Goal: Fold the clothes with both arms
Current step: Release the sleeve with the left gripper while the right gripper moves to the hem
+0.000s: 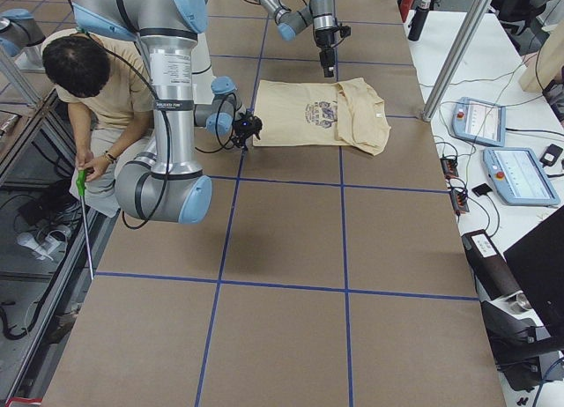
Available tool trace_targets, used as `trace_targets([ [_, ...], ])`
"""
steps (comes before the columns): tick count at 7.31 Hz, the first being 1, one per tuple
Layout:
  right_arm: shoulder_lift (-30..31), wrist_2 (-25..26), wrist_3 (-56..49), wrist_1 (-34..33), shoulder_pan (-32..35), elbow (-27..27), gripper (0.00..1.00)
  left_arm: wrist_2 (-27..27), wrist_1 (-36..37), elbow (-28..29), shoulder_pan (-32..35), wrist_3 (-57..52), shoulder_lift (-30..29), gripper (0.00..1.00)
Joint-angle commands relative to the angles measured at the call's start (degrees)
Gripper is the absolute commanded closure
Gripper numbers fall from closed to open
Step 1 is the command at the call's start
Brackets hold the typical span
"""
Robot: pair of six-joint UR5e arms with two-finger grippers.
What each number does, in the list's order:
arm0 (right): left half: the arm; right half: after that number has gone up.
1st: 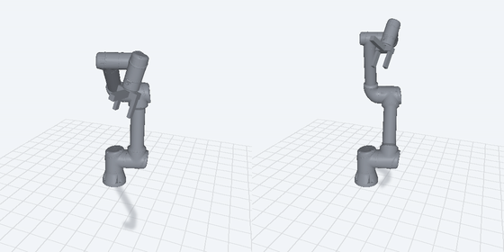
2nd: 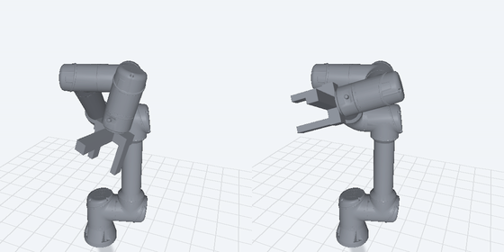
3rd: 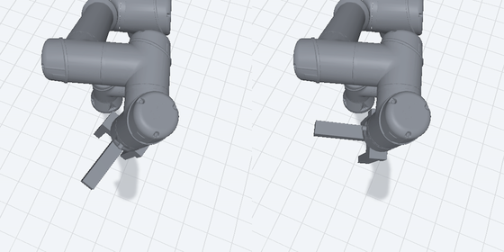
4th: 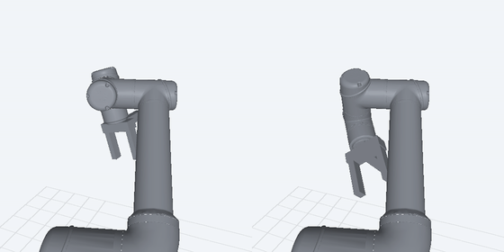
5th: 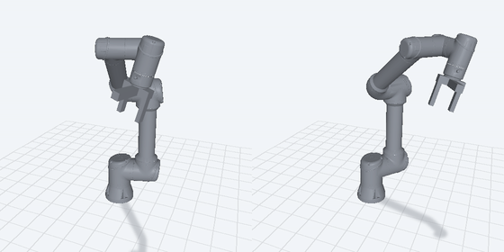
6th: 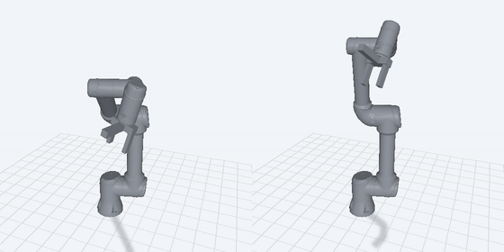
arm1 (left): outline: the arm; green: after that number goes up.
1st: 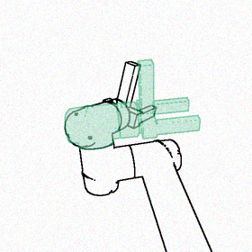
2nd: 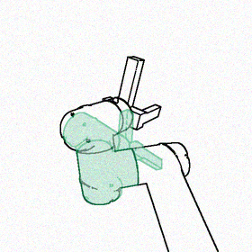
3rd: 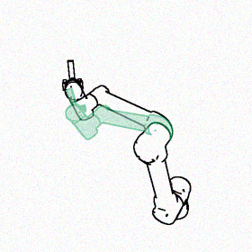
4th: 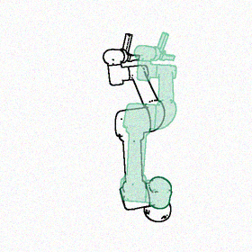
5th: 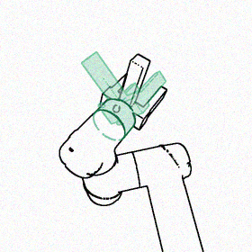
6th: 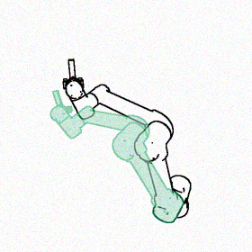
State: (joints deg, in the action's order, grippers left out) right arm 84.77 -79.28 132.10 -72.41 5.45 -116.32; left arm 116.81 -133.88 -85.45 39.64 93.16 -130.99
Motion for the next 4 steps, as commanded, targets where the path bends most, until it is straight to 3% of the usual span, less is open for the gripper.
trace_targets([
  [1, 0.0, 0.0, 0.2, 0.0, 0.1, -0.4, 1.00, 0.0, -0.1, 0.1, -0.2, 0.0, 0.3, 0.31],
  [4, 0.0, 0.1, 0.2, 0.1, 0.3, -0.7, 1.00, 0.0, -0.2, -0.1, -0.2, 0.0, 0.4, 0.31],
])
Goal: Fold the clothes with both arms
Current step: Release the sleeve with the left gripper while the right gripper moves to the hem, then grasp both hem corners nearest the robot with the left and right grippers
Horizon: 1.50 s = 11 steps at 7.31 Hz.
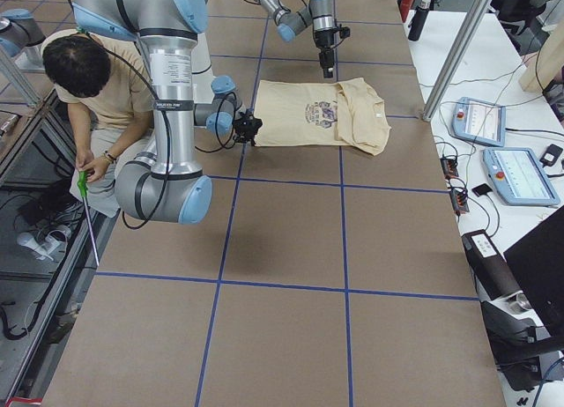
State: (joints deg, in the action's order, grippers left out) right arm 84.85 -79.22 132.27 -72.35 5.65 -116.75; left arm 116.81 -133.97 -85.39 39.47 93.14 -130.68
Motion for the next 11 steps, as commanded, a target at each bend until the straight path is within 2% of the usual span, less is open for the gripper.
trace_targets([
  [1, 0.4, -0.1, 0.0, -0.2, 0.2, -2.1, 1.00, 0.0, 0.0, -0.5, 0.1, 0.4, 0.4, 0.31],
  [3, 0.8, -0.1, 0.0, -0.3, 0.3, -3.0, 1.00, -0.2, 0.5, -1.3, 0.2, 1.6, 1.6, 0.28],
  [4, 0.8, -0.1, 0.0, -0.3, 0.3, -3.4, 1.00, -1.2, 0.7, -6.6, -0.9, 4.2, 7.2, 0.28],
  [5, 0.8, -0.1, 0.0, -0.3, 0.3, -3.3, 1.00, -4.5, 0.8, -14.1, -5.1, 4.4, 15.7, 0.28],
  [6, 0.8, -0.1, 0.0, -0.3, 0.3, -3.3, 1.00, -11.1, 6.3, -18.7, -10.6, 4.4, 20.2, 0.28],
  [7, 0.8, -0.1, 0.0, -0.3, 0.3, -3.2, 1.00, -12.6, 17.7, -21.4, -13.3, 4.0, 20.6, 0.29],
  [8, 0.7, -0.1, 0.0, -0.3, 0.2, -3.3, 1.00, -13.0, 19.8, -23.4, -14.9, 4.3, 21.7, 0.29],
  [9, 0.5, -0.1, 0.0, -0.3, 0.2, -3.3, 1.00, -18.4, 19.9, -25.2, -19.1, 4.8, 26.5, 0.29],
  [11, 0.5, -0.1, 0.0, -0.3, 0.2, -3.3, 1.00, -19.2, 20.0, -25.6, -22.3, 7.8, 29.4, 0.29],
])
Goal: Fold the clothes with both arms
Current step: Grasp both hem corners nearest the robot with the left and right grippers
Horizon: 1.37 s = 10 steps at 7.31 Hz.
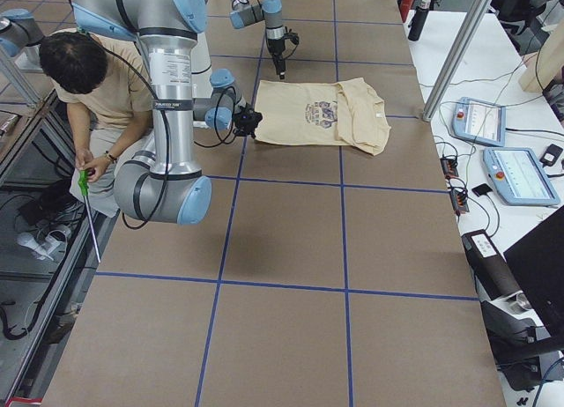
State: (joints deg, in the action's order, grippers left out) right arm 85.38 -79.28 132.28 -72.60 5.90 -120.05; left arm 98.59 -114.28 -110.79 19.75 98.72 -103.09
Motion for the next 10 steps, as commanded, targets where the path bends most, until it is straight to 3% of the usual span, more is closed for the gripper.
trace_targets([
  [1, -0.1, 0.0, 0.0, 0.0, 0.0, 0.0, 1.00, -0.8, 0.3, -0.7, -2.8, 3.1, 1.6, 0.29],
  [4, 0.1, 0.0, 0.0, 0.0, 0.0, -0.1, 1.00, -1.0, 0.3, -0.8, -7.3, 8.7, 1.6, 0.33],
  [6, 0.3, 0.0, 0.0, 0.0, 0.0, 0.0, 1.00, -1.3, 0.3, -0.5, -8.0, 9.5, 1.8, 0.37],
  [7, 0.4, 0.0, 0.0, 0.0, 0.0, 0.0, 1.00, -1.3, 0.3, -0.5, -8.0, 9.6, 1.8, 0.45],
  [10, 0.6, 0.0, 0.0, 0.0, 0.0, 0.0, 1.00, -1.4, 0.4, -0.8, -7.9, 9.6, 2.0, 0.47],
])
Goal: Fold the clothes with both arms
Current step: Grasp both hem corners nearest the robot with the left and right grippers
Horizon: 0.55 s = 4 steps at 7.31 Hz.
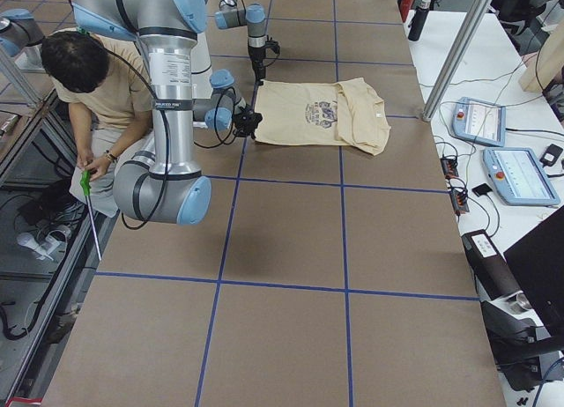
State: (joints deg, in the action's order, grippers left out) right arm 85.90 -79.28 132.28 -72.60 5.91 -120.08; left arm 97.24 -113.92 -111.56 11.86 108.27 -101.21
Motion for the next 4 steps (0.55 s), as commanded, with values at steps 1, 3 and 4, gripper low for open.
trace_targets([
  [1, 0.1, 0.0, 0.0, 0.0, 0.0, -0.1, 1.00, 0.0, 0.0, -0.2, 0.2, 0.1, 0.2, 0.49],
  [3, 0.1, 0.0, 0.0, 0.0, 0.0, -0.1, 1.00, 0.0, 0.1, -0.2, 0.2, 0.2, 0.2, 0.54],
  [4, 0.1, 0.0, 0.0, 0.0, 0.0, 0.0, 1.00, 0.0, 0.1, -0.2, 0.2, 0.3, 0.3, 0.81],
])
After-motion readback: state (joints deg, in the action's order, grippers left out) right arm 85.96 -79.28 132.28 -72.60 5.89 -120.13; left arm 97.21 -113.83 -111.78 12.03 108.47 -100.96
